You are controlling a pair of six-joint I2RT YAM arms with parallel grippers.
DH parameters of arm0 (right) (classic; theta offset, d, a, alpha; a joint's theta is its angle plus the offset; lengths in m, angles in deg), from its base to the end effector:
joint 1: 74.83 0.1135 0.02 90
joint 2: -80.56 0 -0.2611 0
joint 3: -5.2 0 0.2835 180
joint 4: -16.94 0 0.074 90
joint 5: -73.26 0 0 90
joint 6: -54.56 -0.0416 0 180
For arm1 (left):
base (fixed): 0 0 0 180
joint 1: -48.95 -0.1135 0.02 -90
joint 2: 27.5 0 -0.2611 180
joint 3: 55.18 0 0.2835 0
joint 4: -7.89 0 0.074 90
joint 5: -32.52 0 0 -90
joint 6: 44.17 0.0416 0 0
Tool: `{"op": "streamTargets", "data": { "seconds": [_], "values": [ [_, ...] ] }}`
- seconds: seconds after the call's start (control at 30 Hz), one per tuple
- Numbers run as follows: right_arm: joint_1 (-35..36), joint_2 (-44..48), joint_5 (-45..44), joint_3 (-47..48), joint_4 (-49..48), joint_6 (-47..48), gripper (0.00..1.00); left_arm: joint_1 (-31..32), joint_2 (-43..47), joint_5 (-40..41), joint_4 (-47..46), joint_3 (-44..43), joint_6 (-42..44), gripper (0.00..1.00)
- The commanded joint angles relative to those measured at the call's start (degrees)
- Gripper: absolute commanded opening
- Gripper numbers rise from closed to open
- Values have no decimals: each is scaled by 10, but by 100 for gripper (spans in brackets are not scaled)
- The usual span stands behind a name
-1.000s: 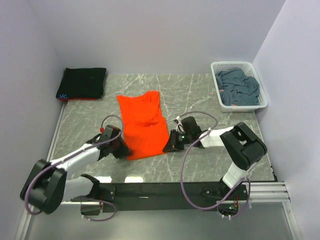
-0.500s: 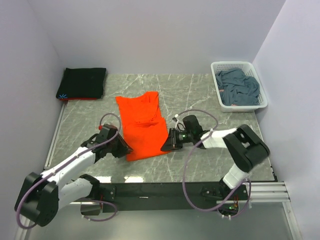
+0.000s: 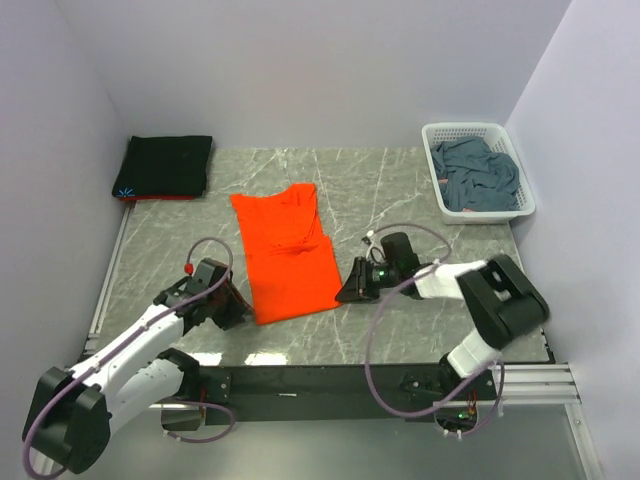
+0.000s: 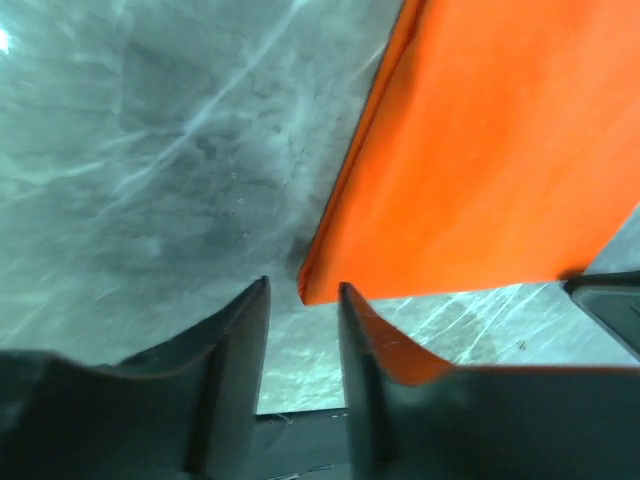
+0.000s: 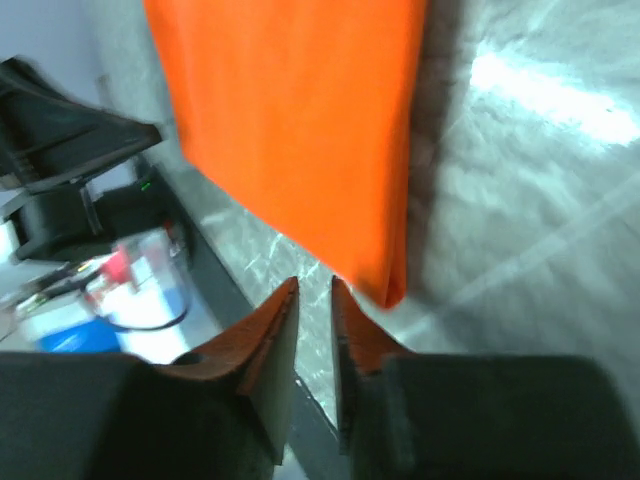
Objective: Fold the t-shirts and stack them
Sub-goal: Fold the tshirt
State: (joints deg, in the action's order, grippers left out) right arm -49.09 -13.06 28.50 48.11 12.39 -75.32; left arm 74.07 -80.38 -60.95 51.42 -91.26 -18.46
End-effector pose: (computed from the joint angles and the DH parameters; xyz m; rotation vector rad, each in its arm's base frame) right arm 0.2462 0.1515 0.0802 -0.1099 2.5700 1.4416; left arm 0.1719 -0.0834 0.1394 -0.9038 2.6064 -0.5734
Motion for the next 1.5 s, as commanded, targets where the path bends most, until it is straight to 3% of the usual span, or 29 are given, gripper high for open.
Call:
{"op": "streamTargets", "data": {
  "seconds": [0.0, 0.07, 0.23, 0.33, 0.5, 0.7, 1.07, 1.3, 1.47],
  "values": [
    [1, 106, -108, 33, 159, 67, 28, 9, 22, 52, 71, -51, 0, 47],
    [13, 142, -158, 64, 246, 84, 38, 16, 18, 57, 82, -64, -5, 48],
    [68, 158, -332, 126, 363, 80, 47, 20, -26, 51, 70, -78, 23, 43],
    [119, 130, -408, 166, 408, 67, 55, 37, -57, 60, 74, -93, 35, 51],
    [164, 85, -448, 209, 437, 39, 56, 68, -82, 90, 95, -120, 22, 63],
    [177, 46, -460, 229, 443, 34, 56, 88, -100, 97, 89, -122, 14, 65],
    [213, -45, -484, 240, 461, 22, 49, 126, -146, 106, 78, -124, 9, 64],
    [228, -75, -477, 236, 471, 9, 39, 132, -154, 110, 82, -123, 7, 63],
    [230, -71, -479, 237, 476, 12, 12, 133, -157, 110, 78, -121, 6, 61]
  ]
}}
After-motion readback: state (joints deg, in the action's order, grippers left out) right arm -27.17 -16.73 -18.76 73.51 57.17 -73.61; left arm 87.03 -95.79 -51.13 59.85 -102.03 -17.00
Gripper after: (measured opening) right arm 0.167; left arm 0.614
